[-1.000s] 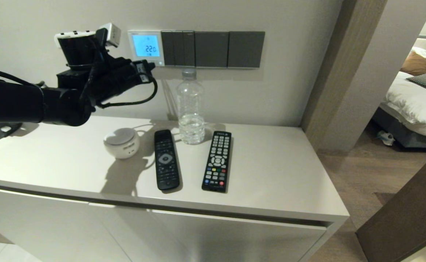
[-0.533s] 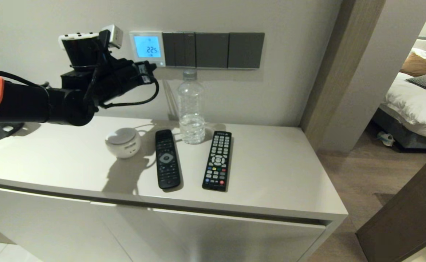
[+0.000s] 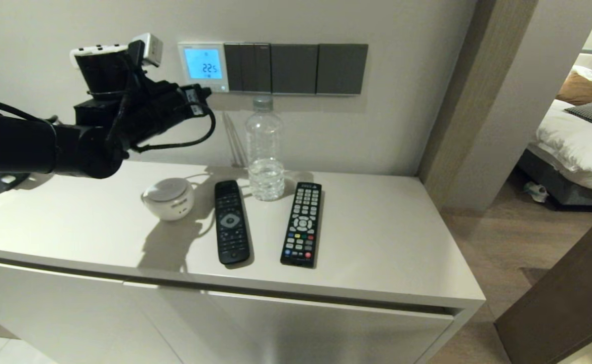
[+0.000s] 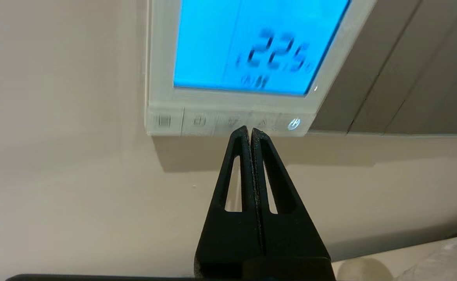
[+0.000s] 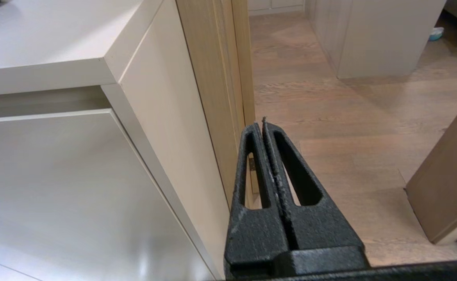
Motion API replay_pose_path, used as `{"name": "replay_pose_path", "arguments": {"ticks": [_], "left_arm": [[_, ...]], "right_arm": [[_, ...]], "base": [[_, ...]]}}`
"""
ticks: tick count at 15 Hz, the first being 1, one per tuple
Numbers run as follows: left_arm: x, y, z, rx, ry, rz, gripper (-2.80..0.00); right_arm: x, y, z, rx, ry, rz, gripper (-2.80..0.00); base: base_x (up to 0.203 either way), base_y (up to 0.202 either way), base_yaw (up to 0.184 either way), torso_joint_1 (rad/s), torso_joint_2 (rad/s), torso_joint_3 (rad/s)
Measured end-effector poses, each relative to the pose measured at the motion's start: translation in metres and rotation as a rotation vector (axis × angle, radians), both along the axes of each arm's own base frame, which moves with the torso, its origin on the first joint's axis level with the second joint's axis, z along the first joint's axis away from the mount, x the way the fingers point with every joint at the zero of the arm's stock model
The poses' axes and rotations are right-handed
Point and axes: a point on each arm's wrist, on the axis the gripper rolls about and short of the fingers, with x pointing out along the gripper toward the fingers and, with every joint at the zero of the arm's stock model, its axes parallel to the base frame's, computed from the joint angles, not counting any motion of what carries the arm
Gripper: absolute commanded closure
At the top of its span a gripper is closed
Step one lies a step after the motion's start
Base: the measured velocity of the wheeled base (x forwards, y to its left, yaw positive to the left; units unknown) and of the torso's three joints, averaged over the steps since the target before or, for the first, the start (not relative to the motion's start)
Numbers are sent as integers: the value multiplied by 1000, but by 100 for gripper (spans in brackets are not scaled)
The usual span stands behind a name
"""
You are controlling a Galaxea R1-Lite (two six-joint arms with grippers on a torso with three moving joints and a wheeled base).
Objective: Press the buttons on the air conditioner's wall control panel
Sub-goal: Press the temperature increase button
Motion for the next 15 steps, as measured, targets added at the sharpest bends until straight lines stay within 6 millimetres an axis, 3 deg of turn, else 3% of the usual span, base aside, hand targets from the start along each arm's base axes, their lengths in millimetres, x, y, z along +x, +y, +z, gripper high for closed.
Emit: {"name": "replay_pose_path", "arguments": {"ticks": [15], "left_arm": [[11, -4, -3, 4, 0, -3, 0]], "right_arm": [[0, 0, 0, 0, 0, 0, 0]], "base": [[0, 0, 0, 0, 0, 0]]}}
